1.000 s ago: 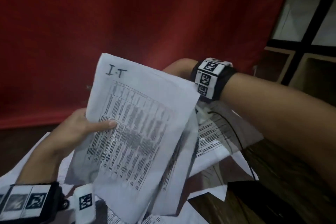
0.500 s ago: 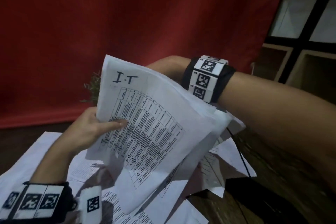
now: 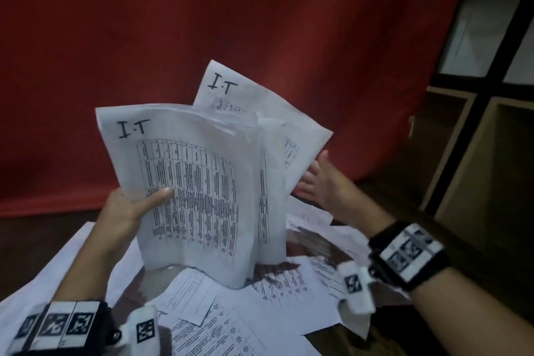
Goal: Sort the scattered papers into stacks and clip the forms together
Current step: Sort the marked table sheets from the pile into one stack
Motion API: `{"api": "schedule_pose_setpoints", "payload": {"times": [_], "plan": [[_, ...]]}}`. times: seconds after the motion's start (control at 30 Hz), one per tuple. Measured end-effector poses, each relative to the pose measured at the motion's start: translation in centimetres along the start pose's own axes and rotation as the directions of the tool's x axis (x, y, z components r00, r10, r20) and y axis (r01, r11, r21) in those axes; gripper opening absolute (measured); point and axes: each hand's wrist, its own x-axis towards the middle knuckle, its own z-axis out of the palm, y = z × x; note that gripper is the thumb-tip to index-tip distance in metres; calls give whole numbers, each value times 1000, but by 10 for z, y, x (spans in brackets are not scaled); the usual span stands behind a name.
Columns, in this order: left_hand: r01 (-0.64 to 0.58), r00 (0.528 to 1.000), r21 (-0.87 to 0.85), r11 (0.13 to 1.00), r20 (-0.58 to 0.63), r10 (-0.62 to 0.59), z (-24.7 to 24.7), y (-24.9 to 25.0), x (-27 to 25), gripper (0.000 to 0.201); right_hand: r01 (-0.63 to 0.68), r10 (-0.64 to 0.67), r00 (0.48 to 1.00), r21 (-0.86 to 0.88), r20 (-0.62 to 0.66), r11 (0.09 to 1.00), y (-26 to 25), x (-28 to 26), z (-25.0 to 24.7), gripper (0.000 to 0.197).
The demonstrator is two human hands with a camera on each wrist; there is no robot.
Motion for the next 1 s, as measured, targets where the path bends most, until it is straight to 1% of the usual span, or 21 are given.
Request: {"api": "schedule_pose_setpoints", "payload": {"times": [0.07,0.1,0.13,0.2,0.23,0.3,0.33,0.4,0.43,0.47,0.57,0.63,0.67,0.73,0.77,0.83,0.87,0.9,0.93,0.97,1.0], "plan": [[24,999,-21,999,-24,-25,10,-3,2,66,124,-115,992,188,-55,974,14,-5,21,132],[34,999,-31,999,-40,-35,15,-4,2,62,170,-149,983,238,-103,956,17,-6,30,125],[41,997,-43,998,-56,-44,20,-4,2,55,212,-175,970,238,-168,948,18,-7,38,111],[50,996,-51,997,-74,-54,30,-3,1,39,276,-233,932,124,-279,953,17,-4,53,69],[47,996,-45,998,-70,-50,36,-1,-1,36,299,-269,914,57,-303,952,16,-3,58,58],[18,999,-13,1000,-47,-19,47,4,-6,35,322,-314,880,-39,-355,946,9,-3,66,48],[-8,999,1,1000,-35,8,53,6,-8,38,330,-330,869,-66,-367,942,5,-2,67,35],[-70,997,23,997,-15,71,61,10,-12,46,337,-336,872,-61,-355,939,-1,-2,65,10],[-94,996,39,995,-5,94,64,12,-14,50,339,-335,871,-53,-358,939,-3,-1,64,7],[-113,994,53,992,8,113,64,13,-15,55,343,-335,869,-43,-365,938,-5,-1,63,12],[-136,991,16,991,14,136,58,14,-13,73,368,-336,873,28,-354,929,2,-1,56,38],[-141,990,-53,989,-2,141,51,12,-10,89,343,-298,893,81,-338,936,14,-2,53,52],[-134,991,-62,989,-11,134,50,11,-9,92,315,-267,903,95,-337,944,21,-2,52,58],[-119,993,-92,989,-6,119,48,5,-8,84,242,-209,923,63,-324,968,30,-4,53,65],[-115,993,-113,987,0,116,50,2,-9,80,207,-187,931,31,-314,978,33,-4,54,60],[-120,993,-127,985,-38,116,56,-2,-11,78,173,-163,938,6,-306,985,35,-3,55,32],[-130,990,-127,983,-74,121,60,0,-12,70,185,-171,938,15,-303,983,34,-3,56,21],[-146,985,-137,980,-111,131,64,2,-13,53,215,-197,933,27,-302,976,30,-4,58,16],[-167,978,-147,975,-147,146,67,6,-13,33,256,-232,926,44,-298,966,29,-4,58,16],[-183,973,-151,971,-168,158,67,10,-13,19,292,-261,917,62,-302,954,27,-3,57,17],[-193,972,-146,970,-163,169,66,13,-13,16,309,-273,912,75,-307,948,27,-2,57,21]]}}
